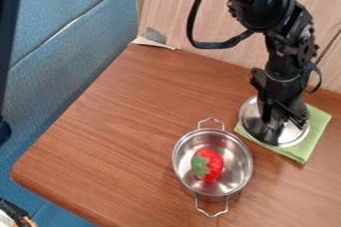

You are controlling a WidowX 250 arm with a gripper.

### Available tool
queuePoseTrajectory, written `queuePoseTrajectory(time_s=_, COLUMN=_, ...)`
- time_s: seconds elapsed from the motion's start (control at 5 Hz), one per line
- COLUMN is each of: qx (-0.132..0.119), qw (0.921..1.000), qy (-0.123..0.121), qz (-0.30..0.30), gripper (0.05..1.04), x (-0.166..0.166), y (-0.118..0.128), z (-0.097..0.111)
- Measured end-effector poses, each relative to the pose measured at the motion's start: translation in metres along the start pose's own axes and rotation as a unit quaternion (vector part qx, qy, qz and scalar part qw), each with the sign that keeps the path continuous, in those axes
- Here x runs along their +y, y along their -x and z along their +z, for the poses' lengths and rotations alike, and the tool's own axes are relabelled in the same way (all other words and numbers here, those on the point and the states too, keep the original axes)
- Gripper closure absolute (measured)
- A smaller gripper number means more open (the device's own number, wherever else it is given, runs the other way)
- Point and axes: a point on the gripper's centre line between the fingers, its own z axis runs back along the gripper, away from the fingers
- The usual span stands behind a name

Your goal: Move the silver lid to the lower left part

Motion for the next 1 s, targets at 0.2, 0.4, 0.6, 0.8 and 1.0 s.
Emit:
queuePoseTrajectory(time_s=0.2, qx=-0.013, qw=0.9999, qy=0.0, qz=0.004, gripper=0.802, x=-0.001, y=-0.002, z=0.011)
queuePoseTrajectory(time_s=0.4, qx=-0.039, qw=0.9991, qy=-0.015, qz=0.008, gripper=0.802, x=0.003, y=-0.006, z=0.036)
queuePoseTrajectory(time_s=0.6, qx=-0.06, qw=0.9971, qy=-0.031, qz=0.036, gripper=0.802, x=0.019, y=0.003, z=0.066)
queuePoseTrajectory(time_s=0.8, qx=-0.056, qw=0.9947, qy=-0.046, qz=0.073, gripper=0.802, x=0.038, y=0.031, z=0.084)
queuePoseTrajectory(time_s=1.0, qx=-0.049, qw=0.9877, qy=-0.072, qz=0.13, gripper=0.802, x=0.063, y=0.077, z=0.108)
